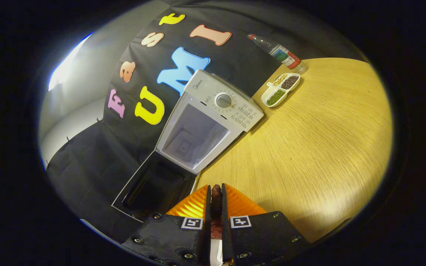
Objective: Open the microwave, put the food inside, and close the microwave door.
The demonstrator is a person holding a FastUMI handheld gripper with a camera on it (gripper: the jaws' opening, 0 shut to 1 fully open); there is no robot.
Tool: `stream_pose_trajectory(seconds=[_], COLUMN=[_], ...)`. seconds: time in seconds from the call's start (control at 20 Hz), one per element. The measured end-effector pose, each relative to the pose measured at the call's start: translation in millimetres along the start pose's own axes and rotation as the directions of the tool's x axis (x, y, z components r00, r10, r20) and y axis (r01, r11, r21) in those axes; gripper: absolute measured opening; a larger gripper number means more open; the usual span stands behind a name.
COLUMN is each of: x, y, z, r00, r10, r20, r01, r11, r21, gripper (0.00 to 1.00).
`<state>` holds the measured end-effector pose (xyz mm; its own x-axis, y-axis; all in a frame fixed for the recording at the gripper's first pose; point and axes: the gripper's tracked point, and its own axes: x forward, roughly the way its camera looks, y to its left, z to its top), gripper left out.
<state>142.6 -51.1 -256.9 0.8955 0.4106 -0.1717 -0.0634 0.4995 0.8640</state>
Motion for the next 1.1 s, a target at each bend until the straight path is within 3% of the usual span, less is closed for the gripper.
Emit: stream_pose_trajectory(seconds=[0.2,0.5,0.8,1.1], x=[0,16,87,184], y=[14,52,90,99], z=[7,28,57,70], r00=[1.000,0.999,0.991,0.978], r10=[-0.014,0.021,0.044,-0.019], r20=[0.015,0.045,0.126,0.208], r01=[0.015,-0.019,-0.045,0.018], r11=[0.998,0.999,0.999,1.000], r21=[-0.067,-0.043,-0.001,0.006], gripper=[0.13,0.12,0.12,0.12])
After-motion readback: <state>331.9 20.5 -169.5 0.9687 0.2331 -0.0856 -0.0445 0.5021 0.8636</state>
